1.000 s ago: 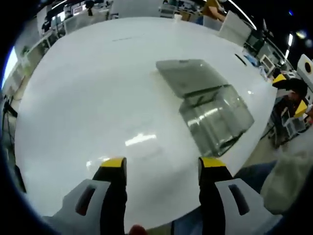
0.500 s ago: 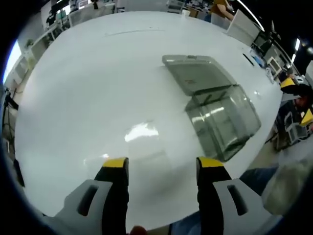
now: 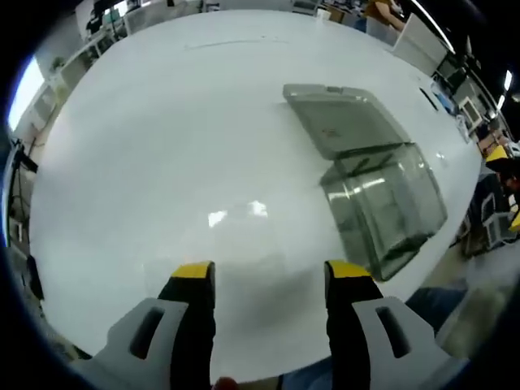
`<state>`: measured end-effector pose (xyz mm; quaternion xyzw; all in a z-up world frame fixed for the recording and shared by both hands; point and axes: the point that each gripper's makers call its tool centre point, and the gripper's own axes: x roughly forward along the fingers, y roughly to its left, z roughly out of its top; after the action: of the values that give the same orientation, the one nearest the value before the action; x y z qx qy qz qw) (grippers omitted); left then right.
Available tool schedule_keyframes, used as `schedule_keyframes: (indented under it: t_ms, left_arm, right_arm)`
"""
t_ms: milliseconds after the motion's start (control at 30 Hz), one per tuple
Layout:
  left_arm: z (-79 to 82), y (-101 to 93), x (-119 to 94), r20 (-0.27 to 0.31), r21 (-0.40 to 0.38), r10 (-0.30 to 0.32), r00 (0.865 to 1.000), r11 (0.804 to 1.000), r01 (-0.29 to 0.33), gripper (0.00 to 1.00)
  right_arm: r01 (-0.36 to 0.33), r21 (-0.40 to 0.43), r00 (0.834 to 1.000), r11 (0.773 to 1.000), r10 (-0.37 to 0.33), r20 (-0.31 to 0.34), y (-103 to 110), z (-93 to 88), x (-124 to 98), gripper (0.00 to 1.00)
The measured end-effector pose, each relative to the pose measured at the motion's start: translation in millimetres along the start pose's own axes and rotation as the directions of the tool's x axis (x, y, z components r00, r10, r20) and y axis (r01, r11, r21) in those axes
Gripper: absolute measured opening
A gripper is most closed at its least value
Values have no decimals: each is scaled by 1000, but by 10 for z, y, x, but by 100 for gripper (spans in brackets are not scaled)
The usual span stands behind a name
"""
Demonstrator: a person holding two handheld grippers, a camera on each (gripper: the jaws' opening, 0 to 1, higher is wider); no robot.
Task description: Insert the divider into the dual guide fixture by aligning both edges with the guide slots and pushing it downward to the bottom, including one-sided entry, uneven engagement, binding, and posture correction.
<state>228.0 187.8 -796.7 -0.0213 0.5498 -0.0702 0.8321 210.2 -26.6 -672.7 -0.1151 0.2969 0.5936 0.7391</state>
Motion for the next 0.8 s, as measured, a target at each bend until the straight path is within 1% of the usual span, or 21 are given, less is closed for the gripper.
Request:
schedule_keyframes:
  t_ms: [100,133,167,367,467,600,800]
  left_arm:
    - [-18,23,18,-24,-5,23,999,1000,-23,51]
    - [-3,22,24,-18,-11,22,1000,1000,-22,51]
    - [-5,32,25,-23,-23,26,999,999,-27,51]
    - [-14,73,39,-39,-27,46,998,999,-47,51]
    - [-40,77,70,-54,-31,47,997,998,-49,50]
    - [-48,61,74,-61,-35,50,997,998,-52,50]
    - [-30,85,100,-68,-42,56,996,997,-59,50]
  right_arm:
    - [5,4,1000,1000,-5,-2,-12,-9,-6,42]
    - [8,4,1000,1000,-8,1,-16,-6,-10,42]
    - [8,5,1000,1000,-8,2,-16,-5,-13,42]
    - [14,5,1000,1000,-14,5,-32,-13,-26,42]
    - [17,3,1000,1000,-17,5,-39,-20,-32,43]
    - [23,-5,1000,1000,-23,-1,-47,-37,-34,44]
    - [28,-5,1000,1000,-28,0,-49,-52,-48,44]
